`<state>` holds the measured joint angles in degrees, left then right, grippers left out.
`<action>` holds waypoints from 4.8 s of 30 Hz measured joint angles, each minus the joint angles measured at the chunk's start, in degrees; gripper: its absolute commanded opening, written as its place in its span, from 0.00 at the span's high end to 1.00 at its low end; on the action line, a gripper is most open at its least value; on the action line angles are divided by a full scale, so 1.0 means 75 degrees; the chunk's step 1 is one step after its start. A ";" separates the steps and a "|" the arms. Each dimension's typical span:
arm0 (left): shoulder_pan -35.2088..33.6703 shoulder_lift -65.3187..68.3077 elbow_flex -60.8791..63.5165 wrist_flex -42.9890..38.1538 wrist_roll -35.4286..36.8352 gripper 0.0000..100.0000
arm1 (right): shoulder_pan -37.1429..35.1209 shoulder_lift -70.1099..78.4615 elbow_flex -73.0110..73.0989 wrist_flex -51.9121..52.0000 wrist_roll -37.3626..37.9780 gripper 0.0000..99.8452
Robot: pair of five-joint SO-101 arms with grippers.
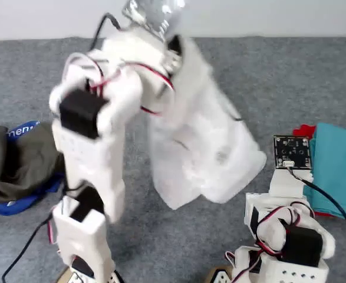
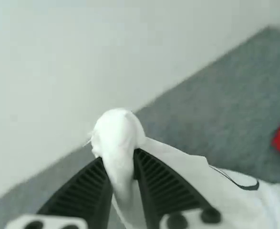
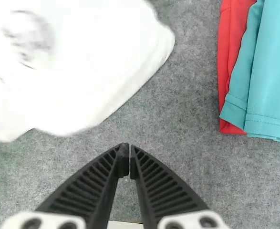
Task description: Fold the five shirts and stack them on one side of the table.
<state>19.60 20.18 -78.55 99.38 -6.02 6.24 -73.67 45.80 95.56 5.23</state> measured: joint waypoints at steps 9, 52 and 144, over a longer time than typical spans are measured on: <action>-0.2544 0.0000 0.4091 0.0000 -0.1371 0.99 | 0.0000 0.0000 0.0000 0.0000 0.0000 0.99; -0.0703 -0.2286 0.7936 -0.0047 -0.2086 0.80 | 0.1078 0.0000 0.0000 0.0000 0.0316 0.99; -0.1360 -0.5169 0.3903 0.0000 -0.2028 0.99 | 0.1196 0.0000 0.0000 0.0000 0.1981 0.99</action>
<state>9.41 -18.59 -49.27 99.38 -21.23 15.21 -73.67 45.80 95.56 20.09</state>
